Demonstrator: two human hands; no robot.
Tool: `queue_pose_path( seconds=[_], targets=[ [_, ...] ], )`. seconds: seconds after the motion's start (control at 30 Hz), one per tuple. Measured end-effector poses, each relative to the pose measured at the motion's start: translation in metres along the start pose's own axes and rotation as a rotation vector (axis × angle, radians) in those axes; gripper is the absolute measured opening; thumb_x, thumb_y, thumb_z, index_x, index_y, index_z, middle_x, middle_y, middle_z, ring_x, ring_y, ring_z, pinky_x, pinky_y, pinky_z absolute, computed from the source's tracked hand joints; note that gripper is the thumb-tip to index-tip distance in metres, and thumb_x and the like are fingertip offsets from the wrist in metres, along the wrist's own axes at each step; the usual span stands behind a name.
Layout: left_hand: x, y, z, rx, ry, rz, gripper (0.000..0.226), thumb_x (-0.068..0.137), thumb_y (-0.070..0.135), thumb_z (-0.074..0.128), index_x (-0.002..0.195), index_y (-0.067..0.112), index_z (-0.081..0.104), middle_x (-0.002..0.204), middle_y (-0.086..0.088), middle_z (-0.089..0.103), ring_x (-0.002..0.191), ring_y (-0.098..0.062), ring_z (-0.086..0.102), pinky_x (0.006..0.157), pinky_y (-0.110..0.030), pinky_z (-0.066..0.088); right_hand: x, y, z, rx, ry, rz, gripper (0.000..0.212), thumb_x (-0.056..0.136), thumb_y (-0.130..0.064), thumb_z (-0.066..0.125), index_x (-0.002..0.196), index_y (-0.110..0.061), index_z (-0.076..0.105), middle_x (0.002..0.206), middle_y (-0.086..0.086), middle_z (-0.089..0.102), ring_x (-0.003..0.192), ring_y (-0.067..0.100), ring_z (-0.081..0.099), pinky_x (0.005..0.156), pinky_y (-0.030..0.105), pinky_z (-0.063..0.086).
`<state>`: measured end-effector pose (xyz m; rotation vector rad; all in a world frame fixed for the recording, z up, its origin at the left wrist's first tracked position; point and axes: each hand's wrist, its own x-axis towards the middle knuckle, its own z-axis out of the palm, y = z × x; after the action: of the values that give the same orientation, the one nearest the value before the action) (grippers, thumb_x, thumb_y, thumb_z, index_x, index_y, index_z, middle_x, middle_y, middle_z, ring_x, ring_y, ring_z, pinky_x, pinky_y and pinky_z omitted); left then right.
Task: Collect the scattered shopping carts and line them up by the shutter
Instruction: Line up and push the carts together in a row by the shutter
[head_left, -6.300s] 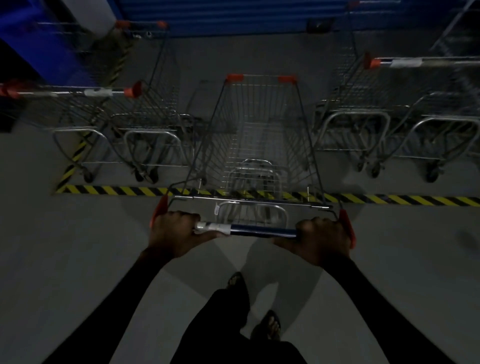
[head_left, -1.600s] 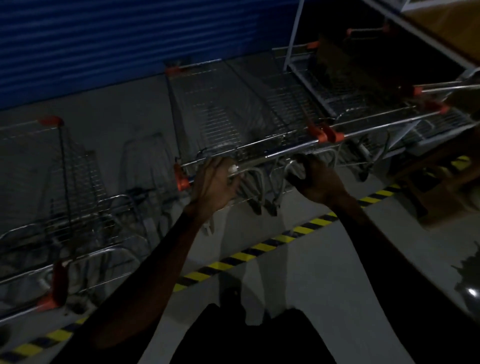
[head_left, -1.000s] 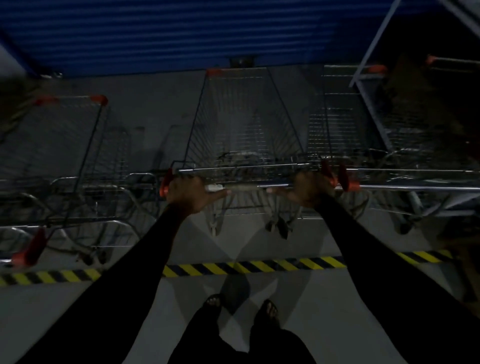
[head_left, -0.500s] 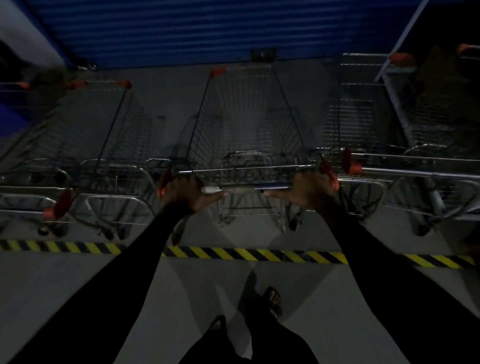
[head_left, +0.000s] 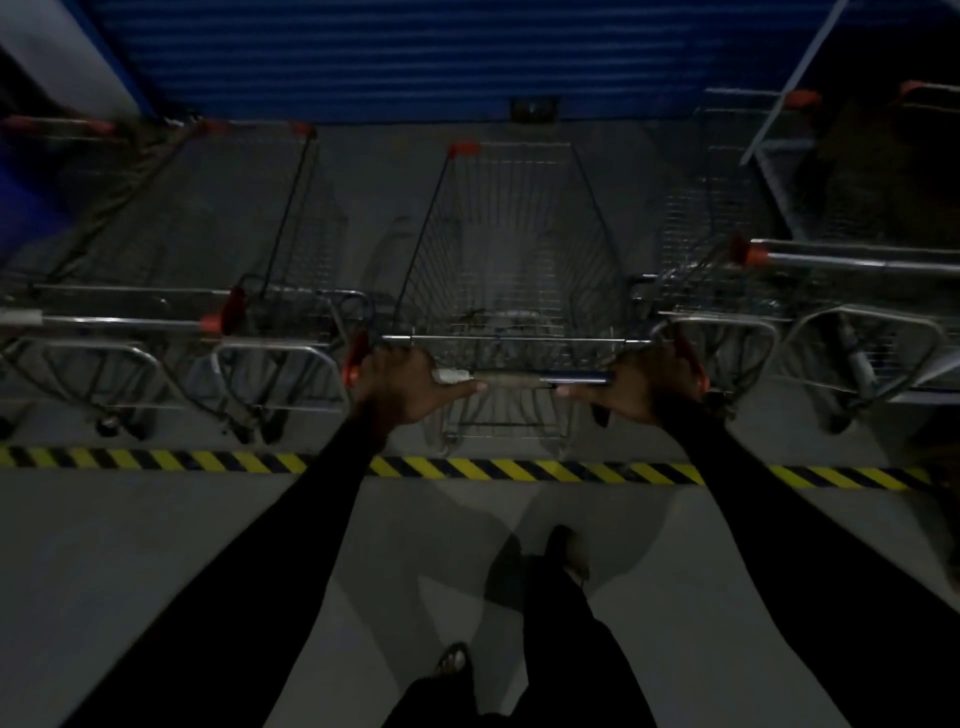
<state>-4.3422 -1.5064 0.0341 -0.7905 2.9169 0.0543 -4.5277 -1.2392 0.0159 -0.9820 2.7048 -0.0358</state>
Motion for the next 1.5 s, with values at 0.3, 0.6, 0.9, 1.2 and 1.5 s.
queue_pose_path(
  seconds=[0.3,0.6,0.9,1.2,1.5],
  targets=[
    [-0.095,-0.049,0.016,-0.028,-0.017,0.087,0.089,0.067,0.107,0.034,0.053,0.021,0.051,0.053,0.0,0.048,0.067,-0.025,0.065,0.073,-0.033,0.051,-0.091,-0.062,0.031,-0.087,0.087,0.067,0.113,0.052,-0.117,0.018,0.077,-0.024,0.076,0.083,0.001,0.073,0.097,0.025,0.072,0.103,0.047,0.053],
    [-0.193,-0.054,0.02,-0.071,-0.012,0.048,0.082,0.072,0.101,0.049,0.071,0.021,0.069,0.083,-0.012,0.072,0.096,-0.031,0.072,0.088,-0.036,0.05,-0.178,-0.084,0.045,-0.053,-0.003,0.024,0.104,0.05,-0.118,0.017,0.059,-0.022,0.058,0.062,-0.004,0.055,0.079,0.024,0.067,0.08,0.038,0.05],
    [-0.276,-0.057,0.053,0.039,0.057,0.007,0.113,0.054,0.117,0.012,0.1,0.041,0.082,0.095,-0.003,0.079,0.1,-0.024,0.075,0.09,-0.034,0.053,-0.272,-0.101,0.05,0.007,0.029,-0.007,0.097,0.055,-0.11,0.035,0.07,-0.02,0.067,0.086,0.007,0.072,0.098,0.029,0.072,0.081,0.035,0.05],
    [-0.337,-0.071,0.074,0.03,0.28,0.083,0.08,0.069,0.103,0.052,0.052,0.026,0.067,0.053,-0.003,0.066,0.062,-0.023,0.071,0.075,-0.036,0.056,-0.324,-0.118,0.075,-0.144,0.043,0.026,0.1,0.057,-0.112,0.03,0.074,-0.022,0.071,0.09,0.005,0.077,0.097,0.026,0.075,0.091,0.037,0.053],
    [-0.284,-0.11,0.074,-0.018,0.294,0.156,0.085,0.07,0.107,0.038,0.044,0.026,0.047,0.046,-0.005,0.056,0.049,-0.022,0.062,0.052,-0.024,0.044,-0.28,-0.144,0.055,-0.144,0.03,-0.071,0.083,0.071,-0.102,0.04,0.067,-0.023,0.065,0.079,0.0,0.072,0.086,0.022,0.073,0.075,0.032,0.046]
  ],
)
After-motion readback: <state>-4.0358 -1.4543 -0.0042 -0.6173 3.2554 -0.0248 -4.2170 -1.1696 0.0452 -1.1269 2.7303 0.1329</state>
